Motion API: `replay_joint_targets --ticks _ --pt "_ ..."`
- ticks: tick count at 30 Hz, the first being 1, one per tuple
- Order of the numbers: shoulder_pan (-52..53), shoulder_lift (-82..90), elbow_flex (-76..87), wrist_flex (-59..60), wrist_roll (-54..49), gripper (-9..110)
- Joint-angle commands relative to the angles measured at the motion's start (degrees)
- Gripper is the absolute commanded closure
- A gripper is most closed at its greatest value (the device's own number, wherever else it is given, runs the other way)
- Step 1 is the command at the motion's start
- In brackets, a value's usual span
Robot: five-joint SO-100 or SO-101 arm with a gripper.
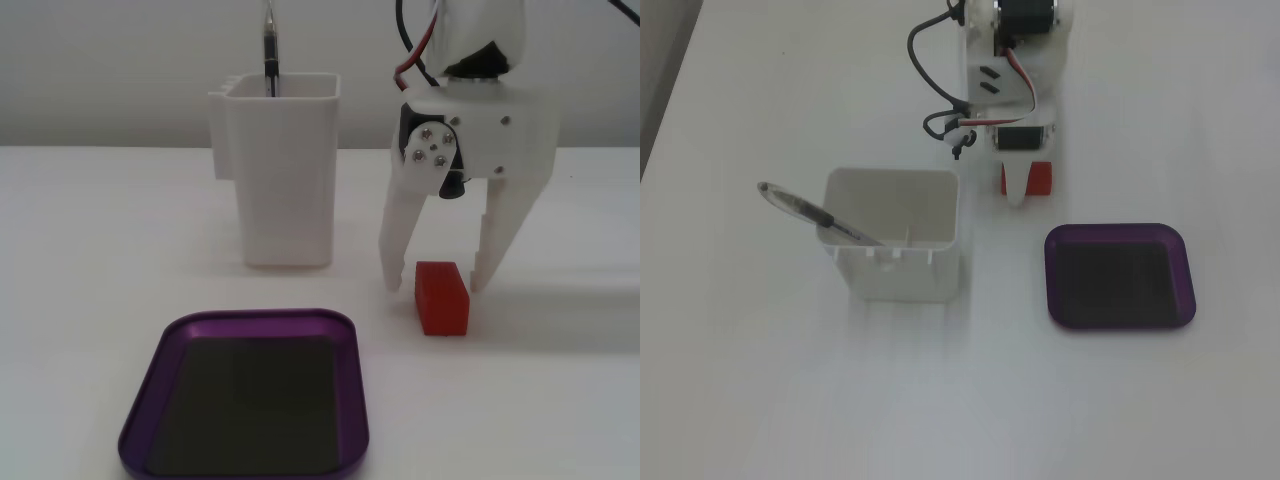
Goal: Pick up the red cube and place it in the box.
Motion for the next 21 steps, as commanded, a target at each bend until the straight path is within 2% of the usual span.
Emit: replay_joint_targets --ticks 1,13,21 --pt "0.2 0.3 -0.3 -0.9 0.1 82" --pt "0.2 0.3 6.2 -7.1 0.1 83" --pt "-1.1 1.0 5.3 -6.1 -0.2 102"
